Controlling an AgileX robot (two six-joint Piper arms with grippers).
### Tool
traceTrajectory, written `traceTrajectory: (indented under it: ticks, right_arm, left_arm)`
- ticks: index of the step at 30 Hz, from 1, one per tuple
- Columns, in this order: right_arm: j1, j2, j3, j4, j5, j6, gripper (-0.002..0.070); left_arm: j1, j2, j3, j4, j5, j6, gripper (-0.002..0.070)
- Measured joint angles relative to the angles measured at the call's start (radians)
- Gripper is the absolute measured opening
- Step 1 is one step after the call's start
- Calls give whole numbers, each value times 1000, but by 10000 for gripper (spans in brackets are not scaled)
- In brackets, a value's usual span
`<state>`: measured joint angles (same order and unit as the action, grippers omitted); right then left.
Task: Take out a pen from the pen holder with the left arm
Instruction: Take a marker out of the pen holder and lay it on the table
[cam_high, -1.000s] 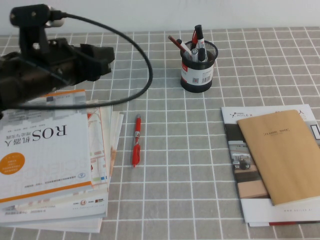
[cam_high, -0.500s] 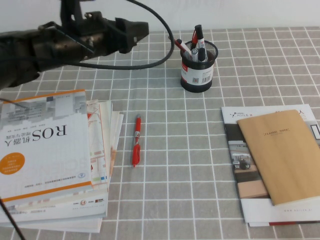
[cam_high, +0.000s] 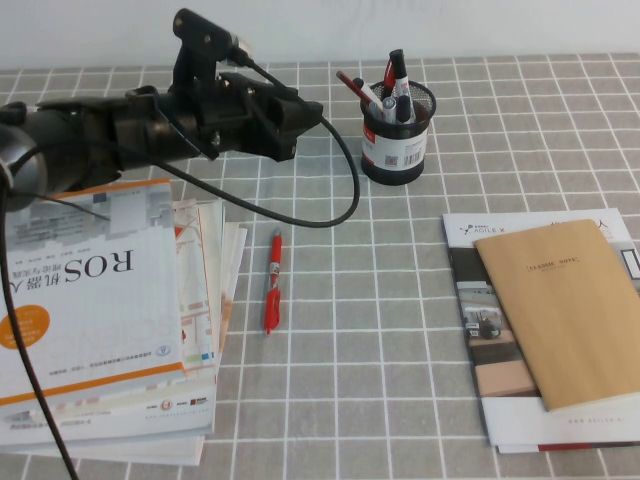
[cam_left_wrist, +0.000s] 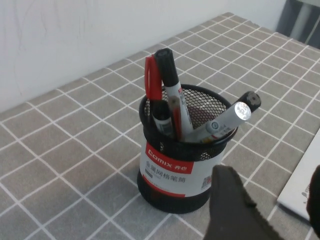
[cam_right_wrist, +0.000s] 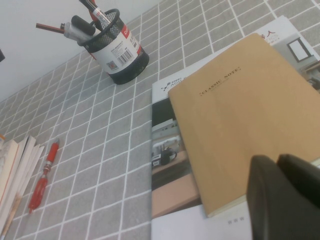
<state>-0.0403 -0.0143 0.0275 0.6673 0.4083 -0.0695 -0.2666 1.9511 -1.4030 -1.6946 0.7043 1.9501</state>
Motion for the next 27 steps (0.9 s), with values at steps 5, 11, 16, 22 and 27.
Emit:
traceTrajectory:
  ticks: [5,11,16,22,27]
  right_arm:
    - [0,0,0,0,0,0,-13]
    - [0,0,0,0,0,0,-13]
    - [0,0,0,0,0,0,-13]
    - [0,0,0,0,0,0,-13]
    - [0,0,0,0,0,0,-13]
  left_arm:
    - [8,0,0,0,11,0,223]
    - [82,8,-2,0,186,0,38]
    - [174,36,-2,4,343,-51,4]
    - [197,42,-2,7,178,-244,0]
    - [191,43,-17,43,-40,-546,0]
